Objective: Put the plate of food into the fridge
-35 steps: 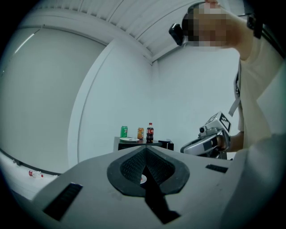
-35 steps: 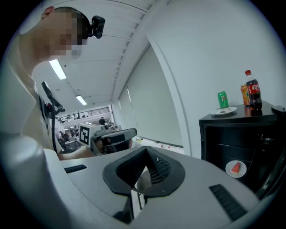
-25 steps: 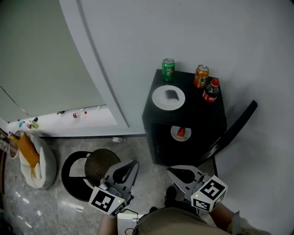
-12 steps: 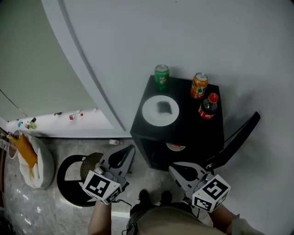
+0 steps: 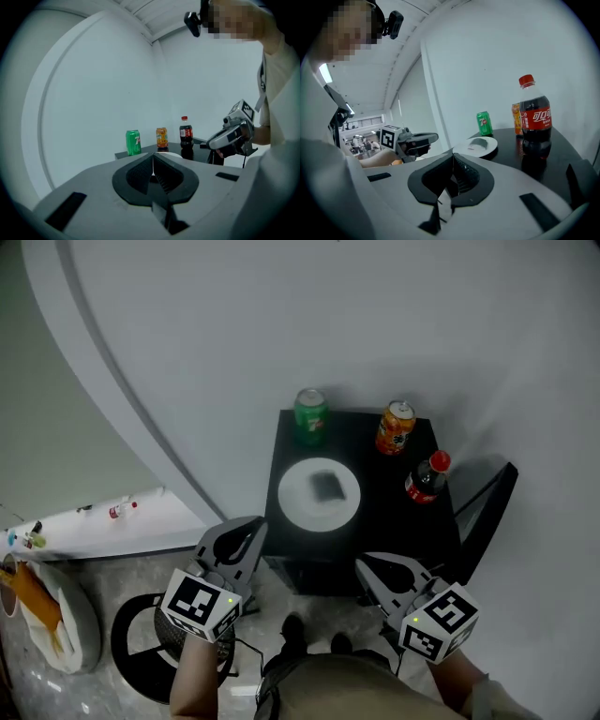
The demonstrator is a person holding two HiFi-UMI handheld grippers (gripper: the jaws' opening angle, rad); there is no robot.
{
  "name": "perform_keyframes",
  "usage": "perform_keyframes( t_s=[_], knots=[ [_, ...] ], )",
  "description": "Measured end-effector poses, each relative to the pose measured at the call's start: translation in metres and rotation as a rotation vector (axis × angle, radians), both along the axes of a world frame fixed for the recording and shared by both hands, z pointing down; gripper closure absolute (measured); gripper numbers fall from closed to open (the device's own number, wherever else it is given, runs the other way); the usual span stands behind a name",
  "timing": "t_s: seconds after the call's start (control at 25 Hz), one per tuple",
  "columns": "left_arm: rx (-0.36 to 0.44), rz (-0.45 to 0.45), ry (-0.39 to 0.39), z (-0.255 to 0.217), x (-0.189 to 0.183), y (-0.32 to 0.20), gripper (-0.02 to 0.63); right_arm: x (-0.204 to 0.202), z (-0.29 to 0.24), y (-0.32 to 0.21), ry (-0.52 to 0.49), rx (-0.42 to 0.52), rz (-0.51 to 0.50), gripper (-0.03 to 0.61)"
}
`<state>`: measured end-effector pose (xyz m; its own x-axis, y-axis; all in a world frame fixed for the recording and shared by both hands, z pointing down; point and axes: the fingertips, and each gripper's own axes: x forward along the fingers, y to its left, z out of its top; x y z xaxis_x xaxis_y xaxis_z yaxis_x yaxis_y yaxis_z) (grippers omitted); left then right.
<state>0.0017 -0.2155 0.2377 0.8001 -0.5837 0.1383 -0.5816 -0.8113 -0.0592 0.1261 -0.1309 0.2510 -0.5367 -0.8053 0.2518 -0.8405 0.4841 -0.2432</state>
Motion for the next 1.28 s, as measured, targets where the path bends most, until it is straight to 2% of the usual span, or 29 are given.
perform_keyframes(
  t_s=[0.16, 0.32, 0.48, 0.56, 0.68, 0.96, 1.28],
  knots=[
    [-0.014, 0.084, -0.017, 0.007, 0.005, -0.032, 0.604, 0.003, 0.001, -0.025, 0.017, -0.041, 0.090, 0.561],
    [-0.017, 0.155, -0.036, 0.012, 0.013, -0.056, 0.604, 0.010, 0.006, -0.038, -0.040, -0.130, 0.157, 0.560],
    [-0.006, 0.207, -0.066, 0.018, 0.027, -0.076, 0.604, 0.013, 0.007, -0.051, -0.066, -0.169, 0.206, 0.539],
    [0.005, 0.213, -0.075, 0.019, 0.031, -0.084, 0.604, 0.011, 0.010, -0.056, -0.056, -0.191, 0.216, 0.447],
    [-0.001, 0.224, -0.080, 0.020, 0.035, -0.092, 0.604, 0.011, 0.017, -0.061, -0.045, -0.227, 0.234, 0.402],
    [-0.035, 0.237, -0.091, 0.027, 0.046, -0.101, 0.603, 0.017, 0.025, -0.066, -0.058, -0.345, 0.247, 0.399],
    [-0.098, 0.300, -0.160, 0.046, 0.065, -0.104, 0.601, 0.012, 0.041, -0.072, -0.040, -0.501, 0.231, 0.399]
  ],
)
